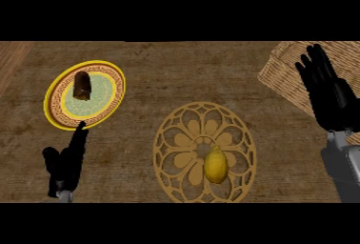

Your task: Pick the lemon from the placemat and place it in the basket

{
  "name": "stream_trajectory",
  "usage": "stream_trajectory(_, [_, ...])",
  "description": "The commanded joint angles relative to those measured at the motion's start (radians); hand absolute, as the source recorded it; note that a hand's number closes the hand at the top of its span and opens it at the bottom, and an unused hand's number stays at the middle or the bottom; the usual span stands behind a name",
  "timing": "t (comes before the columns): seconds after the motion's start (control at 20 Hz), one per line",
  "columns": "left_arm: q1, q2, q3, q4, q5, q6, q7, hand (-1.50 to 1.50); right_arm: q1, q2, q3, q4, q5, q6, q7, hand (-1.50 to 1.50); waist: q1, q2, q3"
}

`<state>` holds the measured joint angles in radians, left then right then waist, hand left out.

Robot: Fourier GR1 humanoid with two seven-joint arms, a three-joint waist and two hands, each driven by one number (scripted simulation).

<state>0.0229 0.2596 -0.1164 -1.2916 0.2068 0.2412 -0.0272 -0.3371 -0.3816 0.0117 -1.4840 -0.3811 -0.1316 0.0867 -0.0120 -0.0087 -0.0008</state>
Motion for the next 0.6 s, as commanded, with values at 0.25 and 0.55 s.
stream_trajectory(0.25, [0.141,0.061,-0.056,-0.115,-0.010,-0.077,0.190,0.00,-0.176,0.216,0.189,-0.111,-0.016,0.046,-0.044,1.50,0.023,0.018,-0.001])
stream_trajectory(0.55, [0.163,0.107,-0.025,-0.165,0.018,-0.112,0.243,0.00,-0.147,0.336,0.575,-0.107,0.345,-0.056,-0.069,-1.50,0.014,0.005,-0.003])
